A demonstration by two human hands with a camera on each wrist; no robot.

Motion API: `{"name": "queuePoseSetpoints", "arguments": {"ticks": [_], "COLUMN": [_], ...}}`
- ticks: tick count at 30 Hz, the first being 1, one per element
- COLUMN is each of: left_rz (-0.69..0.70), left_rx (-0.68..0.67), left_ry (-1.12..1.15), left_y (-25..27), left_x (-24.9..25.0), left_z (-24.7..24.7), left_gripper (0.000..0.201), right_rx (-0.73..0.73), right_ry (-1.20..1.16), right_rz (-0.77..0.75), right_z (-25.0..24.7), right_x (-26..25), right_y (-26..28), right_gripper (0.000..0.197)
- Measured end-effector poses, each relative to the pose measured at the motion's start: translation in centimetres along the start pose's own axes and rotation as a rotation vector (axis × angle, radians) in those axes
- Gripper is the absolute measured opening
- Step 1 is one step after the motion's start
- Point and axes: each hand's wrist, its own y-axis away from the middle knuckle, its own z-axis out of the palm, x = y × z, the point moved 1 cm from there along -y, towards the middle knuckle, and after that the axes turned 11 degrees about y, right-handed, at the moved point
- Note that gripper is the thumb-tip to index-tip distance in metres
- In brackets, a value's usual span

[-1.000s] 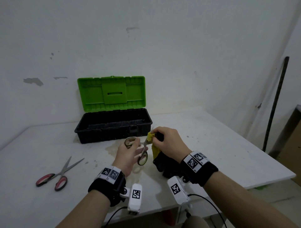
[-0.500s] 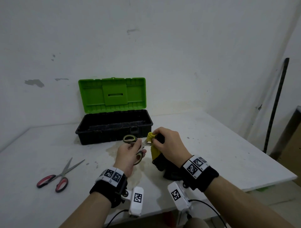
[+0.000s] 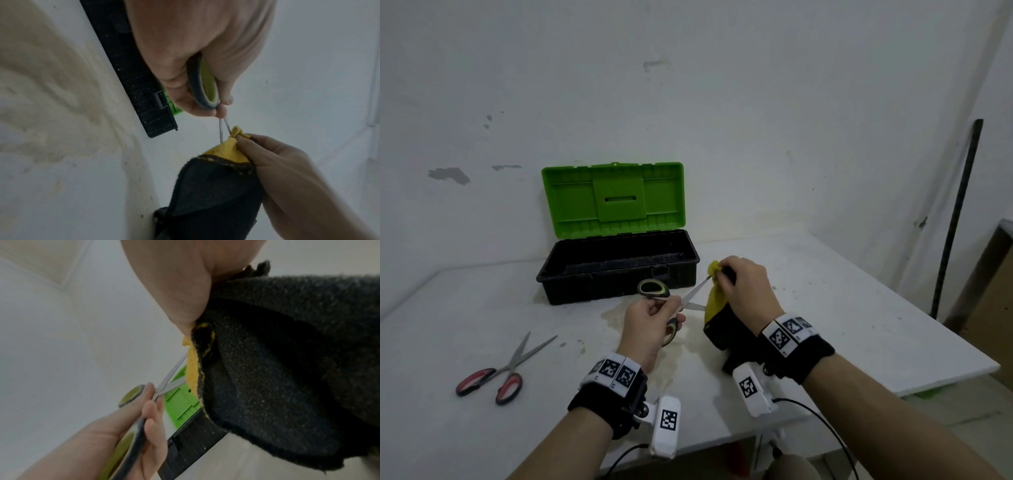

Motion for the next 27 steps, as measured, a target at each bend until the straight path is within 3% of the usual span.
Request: {"name": "queuePoseSetpoints", "arguments": {"ticks": [2,5,7,13,15,20,27], "left_rz": [0.019,0.027,0.036,0.052,0.028,0.037,0.058], "left_rx": [0.027,0.024,-0.006,0.0,0.007,-0.016,0.017], "left_ry": [0.0,0.007,-0.011,-0.044,-0.014,-0.013,-0.004], "left_y": [0.0,-0.1,0.1,0.3,0.3,0.4,0.4], "left_x": [0.0,0.0,0.1,0.4,0.5,0.4,0.5], "left_z": [0.0,0.3,0.6,0.3,0.3,0.8,0.6], "left_gripper": [0.019,0.02,0.019,0.019,0.019,0.017,0.016], "right_rx": [0.026,-0.098,-0.119,-0.008,0.023,-0.1,0.023], "right_ry": [-0.039,-0.049,-0.045,0.004,-0.031,-0.053,-0.009], "right_rz": [-0.059,-0.205,-0.225,-0.014,-0.048,-0.22,-0.021], "right_z": [-0.3,0.2,0.8,0.4,0.0,1.1,0.3], "right_x": [-0.3,-2.1,-2.4,0.3,0.1,-2.3,0.2], "right_y": [0.4,2.1,2.6,-0.2,-0.1,2.2,-0.3], "right_gripper": [0.012,0.013,0.013,0.013,0.012,0.01,0.012]}}
